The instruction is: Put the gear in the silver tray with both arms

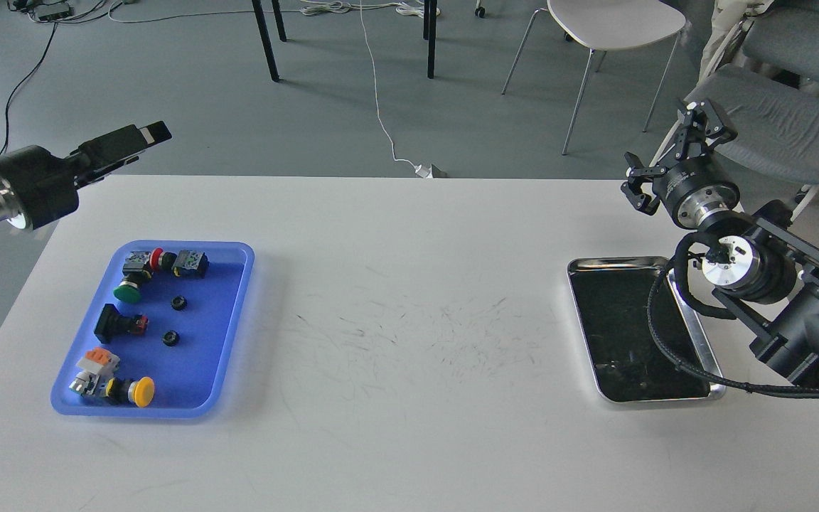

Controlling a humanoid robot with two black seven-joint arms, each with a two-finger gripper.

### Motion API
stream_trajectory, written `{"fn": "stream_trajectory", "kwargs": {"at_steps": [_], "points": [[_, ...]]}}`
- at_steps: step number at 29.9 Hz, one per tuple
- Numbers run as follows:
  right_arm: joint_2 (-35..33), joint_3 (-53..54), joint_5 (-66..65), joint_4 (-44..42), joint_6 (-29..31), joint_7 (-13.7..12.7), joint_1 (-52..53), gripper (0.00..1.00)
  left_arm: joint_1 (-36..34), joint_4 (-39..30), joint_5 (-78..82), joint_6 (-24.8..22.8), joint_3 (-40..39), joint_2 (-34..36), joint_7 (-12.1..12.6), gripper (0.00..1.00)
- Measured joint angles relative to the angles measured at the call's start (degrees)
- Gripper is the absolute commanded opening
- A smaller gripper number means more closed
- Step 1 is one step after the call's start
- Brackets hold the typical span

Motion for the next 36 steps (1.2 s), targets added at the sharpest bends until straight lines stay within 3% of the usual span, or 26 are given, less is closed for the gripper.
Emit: {"fn": "stream_trajectory", "kwargs": {"at_steps": [9,24,36], "points": [[0.0,-0.2,0.0,0.0,0.0,0.0,0.0,0.99,1.1,-5.0,5.4,-0.9,2.2,1.6,0.0,0.99],[-0.7,-0.2,-0.1,0.1,0.0,0.0,0.0,0.99,1.7,-6.6,33.0,-0.6,5.2,0.4,0.0,0.98],[-1.4,2.4,0.2,0.4,0.0,-0.1,-0.2,0.99,2.5,-5.6,49.0,3.8,6.4,-3.6,0.0,0.93]]}}
